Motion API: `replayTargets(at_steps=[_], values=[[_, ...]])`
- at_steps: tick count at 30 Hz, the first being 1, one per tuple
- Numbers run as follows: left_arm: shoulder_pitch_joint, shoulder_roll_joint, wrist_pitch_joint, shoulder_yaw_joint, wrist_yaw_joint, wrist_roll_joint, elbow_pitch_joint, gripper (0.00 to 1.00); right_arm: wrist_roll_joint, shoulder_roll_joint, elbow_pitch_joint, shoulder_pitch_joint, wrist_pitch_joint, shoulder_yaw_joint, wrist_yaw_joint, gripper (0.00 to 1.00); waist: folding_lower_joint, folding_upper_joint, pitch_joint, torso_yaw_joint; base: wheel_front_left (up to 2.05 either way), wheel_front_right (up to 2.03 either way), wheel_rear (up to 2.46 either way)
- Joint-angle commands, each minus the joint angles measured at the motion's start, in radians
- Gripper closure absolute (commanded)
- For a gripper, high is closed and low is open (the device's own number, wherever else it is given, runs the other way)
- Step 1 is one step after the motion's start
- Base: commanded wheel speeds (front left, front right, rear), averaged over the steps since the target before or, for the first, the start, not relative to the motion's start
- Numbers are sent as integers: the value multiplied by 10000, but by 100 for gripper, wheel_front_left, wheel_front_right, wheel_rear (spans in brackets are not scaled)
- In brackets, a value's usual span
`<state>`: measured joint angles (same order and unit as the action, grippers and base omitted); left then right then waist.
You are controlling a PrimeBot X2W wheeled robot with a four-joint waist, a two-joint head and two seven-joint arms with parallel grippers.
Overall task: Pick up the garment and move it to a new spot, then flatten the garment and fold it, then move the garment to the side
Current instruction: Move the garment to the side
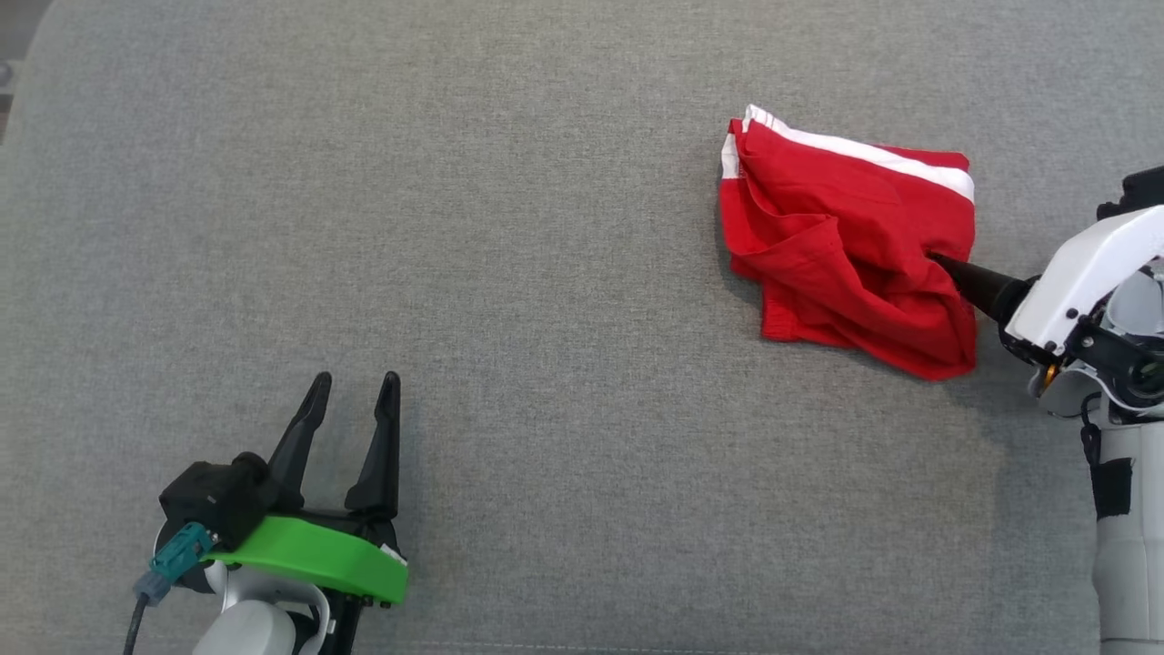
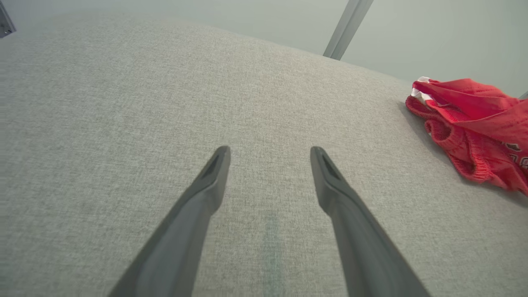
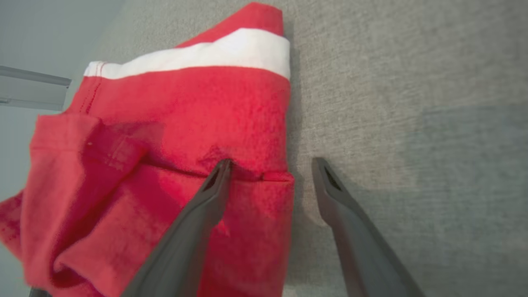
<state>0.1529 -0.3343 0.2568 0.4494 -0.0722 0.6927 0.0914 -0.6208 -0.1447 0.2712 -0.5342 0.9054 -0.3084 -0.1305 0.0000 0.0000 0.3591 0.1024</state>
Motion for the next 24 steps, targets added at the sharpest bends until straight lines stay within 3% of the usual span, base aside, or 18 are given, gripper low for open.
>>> replayTargets(at_steps=[1,3,5,13,18,24], values=[[173,60,50,-39,62,-60,52,0,89,40,217,-213,179,-5,-4,0,0,0,81,211,0,0,0],[241,148,56,-24,120,-69,115,0,311,70,431,-254,261,120,-4,0,0,0,52,329,0,0,0],[259,219,65,-20,150,-82,207,0,333,24,438,-335,195,510,-4,100,0,0,-6,433,0,0,0],[-125,499,88,-262,255,-87,477,0,-1484,-299,-1132,-282,306,1740,-5,100,0,0,-670,479,0,0,0],[-388,592,86,-502,239,-162,411,0,-2225,-472,-2311,244,722,1789,-4,100,0,0,-1045,292,0,0,0],[-752,635,89,-968,237,-347,111,0,-2112,-830,-3236,1340,891,1342,-5,100,0,0,-1268,-426,0,0,0]])
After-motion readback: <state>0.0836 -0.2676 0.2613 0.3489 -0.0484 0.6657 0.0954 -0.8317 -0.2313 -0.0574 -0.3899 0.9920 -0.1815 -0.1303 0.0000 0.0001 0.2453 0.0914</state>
